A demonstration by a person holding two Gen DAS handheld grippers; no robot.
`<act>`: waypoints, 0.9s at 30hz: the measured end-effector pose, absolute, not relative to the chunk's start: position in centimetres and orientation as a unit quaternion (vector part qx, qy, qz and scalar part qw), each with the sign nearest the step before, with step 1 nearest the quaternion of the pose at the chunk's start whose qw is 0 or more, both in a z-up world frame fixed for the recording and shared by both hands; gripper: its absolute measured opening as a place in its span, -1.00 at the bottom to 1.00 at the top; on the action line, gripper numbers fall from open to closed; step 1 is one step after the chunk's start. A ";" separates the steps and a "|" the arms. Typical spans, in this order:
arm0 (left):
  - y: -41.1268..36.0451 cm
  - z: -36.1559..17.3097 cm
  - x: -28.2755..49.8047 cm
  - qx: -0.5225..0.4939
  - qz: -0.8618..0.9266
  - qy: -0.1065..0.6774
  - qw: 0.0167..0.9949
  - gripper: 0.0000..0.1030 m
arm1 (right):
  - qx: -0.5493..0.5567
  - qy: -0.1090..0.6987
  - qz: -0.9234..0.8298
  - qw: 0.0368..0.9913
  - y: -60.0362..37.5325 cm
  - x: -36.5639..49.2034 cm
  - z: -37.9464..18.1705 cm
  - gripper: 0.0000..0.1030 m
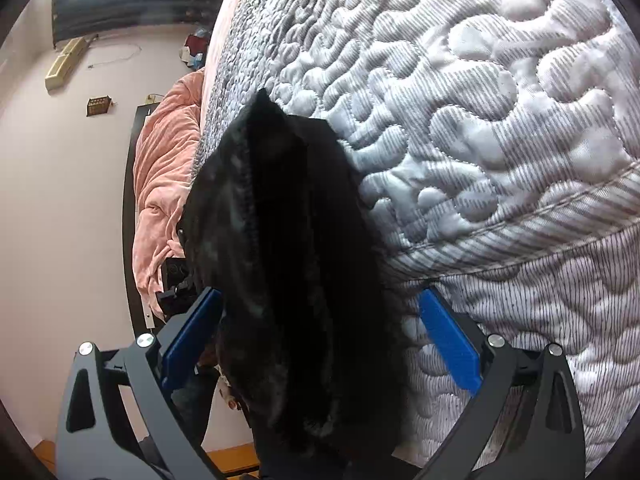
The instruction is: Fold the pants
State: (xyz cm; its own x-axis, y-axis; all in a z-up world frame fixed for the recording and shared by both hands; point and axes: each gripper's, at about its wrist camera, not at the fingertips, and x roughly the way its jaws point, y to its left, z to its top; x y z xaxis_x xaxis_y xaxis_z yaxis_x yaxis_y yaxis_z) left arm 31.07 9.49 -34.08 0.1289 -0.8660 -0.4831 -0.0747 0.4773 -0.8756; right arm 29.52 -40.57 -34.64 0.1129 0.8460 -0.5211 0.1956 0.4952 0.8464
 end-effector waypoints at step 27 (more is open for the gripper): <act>7.5 -33.0 28.9 -0.398 -0.271 0.574 0.662 -0.21 | 0.359 0.603 0.330 0.631 -36.0 28.3 -31.2 -0.08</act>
